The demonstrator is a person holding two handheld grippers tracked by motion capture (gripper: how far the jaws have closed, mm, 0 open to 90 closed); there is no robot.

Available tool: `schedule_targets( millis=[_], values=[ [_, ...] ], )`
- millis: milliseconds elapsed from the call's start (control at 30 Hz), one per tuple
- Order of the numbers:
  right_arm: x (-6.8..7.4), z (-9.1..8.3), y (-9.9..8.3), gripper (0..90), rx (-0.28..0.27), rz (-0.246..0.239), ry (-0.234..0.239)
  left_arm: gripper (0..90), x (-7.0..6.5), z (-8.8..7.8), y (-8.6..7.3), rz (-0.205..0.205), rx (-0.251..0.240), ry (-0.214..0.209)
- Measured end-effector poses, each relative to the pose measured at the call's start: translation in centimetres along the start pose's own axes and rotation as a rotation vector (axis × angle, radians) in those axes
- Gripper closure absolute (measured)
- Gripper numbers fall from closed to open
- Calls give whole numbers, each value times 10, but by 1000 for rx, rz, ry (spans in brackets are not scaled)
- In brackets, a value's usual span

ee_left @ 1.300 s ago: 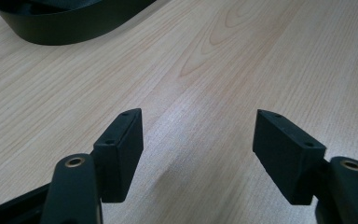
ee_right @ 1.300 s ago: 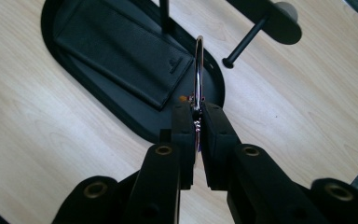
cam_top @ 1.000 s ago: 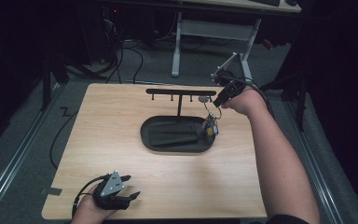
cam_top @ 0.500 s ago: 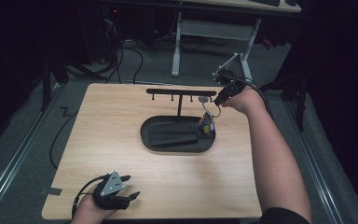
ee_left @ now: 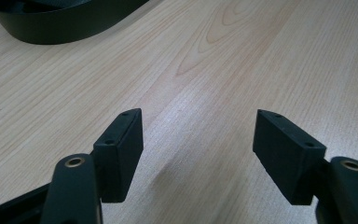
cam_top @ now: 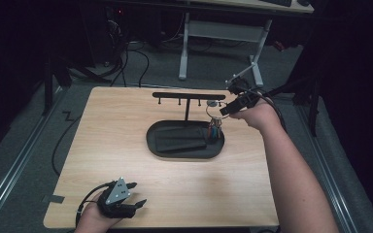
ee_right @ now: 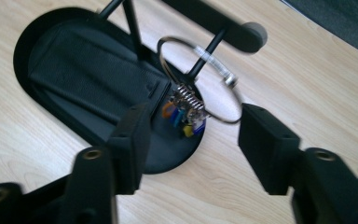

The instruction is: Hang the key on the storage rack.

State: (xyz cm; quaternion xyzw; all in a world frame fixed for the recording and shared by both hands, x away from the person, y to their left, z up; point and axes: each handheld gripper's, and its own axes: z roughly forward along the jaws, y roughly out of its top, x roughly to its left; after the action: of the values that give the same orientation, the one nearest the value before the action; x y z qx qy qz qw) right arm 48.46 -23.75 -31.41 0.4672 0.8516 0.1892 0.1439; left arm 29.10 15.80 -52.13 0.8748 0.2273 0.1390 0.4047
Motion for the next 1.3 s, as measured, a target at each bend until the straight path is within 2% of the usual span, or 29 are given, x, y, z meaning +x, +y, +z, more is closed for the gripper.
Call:
schedule_targets(
  millis=[133,200,267,333,400,533,567,667,833,1067,1167,1300],
  values=[
    [8,1,-18,347,-37,4,1,339,-1,2,0,3,-4,6],
    [11,3,-29,340,-41,-1,28,338,-1,2,1,3,-2,7],
    [14,6,-41,316,-34,-18,17,338,-1,2,2,1,-13,13],
    [16,9,-53,311,-50,7,7,338,-1,2,2,1,-7,10],
    [19,11,-67,311,-76,4,4,338,0,3,1,-1,-1,12],
    [25,16,-93,292,-147,43,7,337,0,4,1,-6,-2,15],
    [28,17,-101,273,-185,44,-2,337,0,4,1,-7,-2,14],
    [34,21,-119,242,-245,65,-11,337,1,4,0,-8,2,12],
    [51,39,-158,231,-312,67,-48,337,1,5,0,-12,5,13],
    [71,72,-214,223,-381,106,-2,337,1,4,-1,-19,8,18],
    [80,82,-237,223,-405,110,-9,337,1,4,-2,-21,11,18],
    [89,87,-256,221,-436,99,-18,337,2,5,-3,-33,11,14]
  ],
)
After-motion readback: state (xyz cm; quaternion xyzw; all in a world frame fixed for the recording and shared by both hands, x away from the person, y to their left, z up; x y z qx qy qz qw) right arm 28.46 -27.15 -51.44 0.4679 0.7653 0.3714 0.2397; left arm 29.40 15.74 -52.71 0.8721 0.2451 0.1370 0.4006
